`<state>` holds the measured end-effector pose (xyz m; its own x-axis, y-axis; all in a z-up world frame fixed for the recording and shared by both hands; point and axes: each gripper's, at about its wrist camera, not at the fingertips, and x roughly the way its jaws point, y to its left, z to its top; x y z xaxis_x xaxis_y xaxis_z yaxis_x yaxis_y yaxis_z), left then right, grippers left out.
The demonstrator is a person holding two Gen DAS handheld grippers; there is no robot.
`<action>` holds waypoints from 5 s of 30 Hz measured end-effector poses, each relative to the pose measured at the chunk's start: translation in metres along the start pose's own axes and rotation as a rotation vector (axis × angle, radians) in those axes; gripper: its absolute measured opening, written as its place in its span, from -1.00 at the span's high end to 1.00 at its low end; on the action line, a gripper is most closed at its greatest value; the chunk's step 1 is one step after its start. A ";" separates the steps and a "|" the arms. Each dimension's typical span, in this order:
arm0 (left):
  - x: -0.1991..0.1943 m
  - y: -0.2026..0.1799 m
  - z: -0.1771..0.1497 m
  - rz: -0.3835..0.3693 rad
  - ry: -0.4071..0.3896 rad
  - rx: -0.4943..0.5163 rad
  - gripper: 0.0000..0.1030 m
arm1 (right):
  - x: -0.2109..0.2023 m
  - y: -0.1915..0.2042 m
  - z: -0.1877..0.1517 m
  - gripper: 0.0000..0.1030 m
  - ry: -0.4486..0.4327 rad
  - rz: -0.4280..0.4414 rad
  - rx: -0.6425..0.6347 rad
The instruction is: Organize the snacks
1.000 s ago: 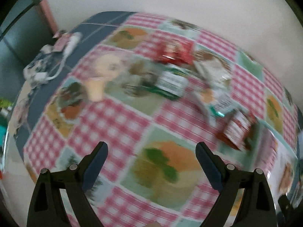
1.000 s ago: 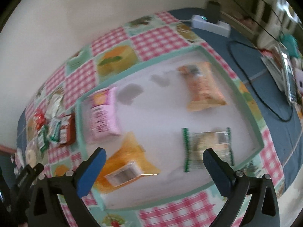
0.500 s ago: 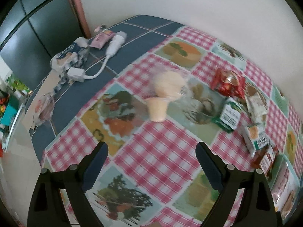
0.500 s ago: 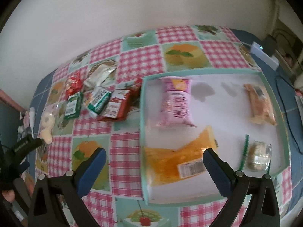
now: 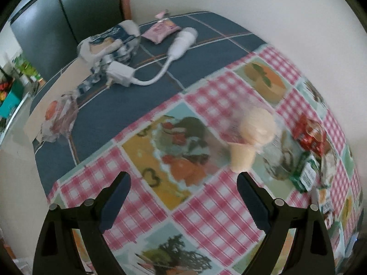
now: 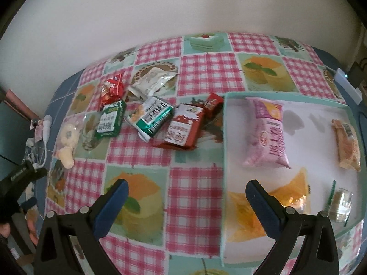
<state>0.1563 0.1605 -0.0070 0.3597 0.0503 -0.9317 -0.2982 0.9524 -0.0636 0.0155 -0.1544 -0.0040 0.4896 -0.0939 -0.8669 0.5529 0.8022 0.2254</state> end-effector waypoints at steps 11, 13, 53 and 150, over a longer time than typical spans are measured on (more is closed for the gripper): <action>0.017 -0.003 0.016 -0.078 0.029 0.000 -0.82 | 0.014 0.005 0.027 -1.00 -0.002 0.008 0.064; 0.019 -0.014 0.018 -0.099 0.031 0.025 -0.82 | 0.015 0.005 0.035 -1.00 -0.004 0.001 0.075; 0.088 -0.087 0.036 -0.026 0.035 0.215 0.51 | 0.103 0.018 0.076 0.13 0.162 -0.125 0.052; 0.030 -0.103 -0.011 0.092 0.014 0.517 0.25 | 0.027 -0.025 -0.005 0.17 0.156 0.037 0.216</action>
<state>0.1878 0.0607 -0.0328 0.3392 0.1405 -0.9302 0.1486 0.9684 0.2004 0.0113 -0.1734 -0.0350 0.4117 0.0381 -0.9105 0.6759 0.6574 0.3331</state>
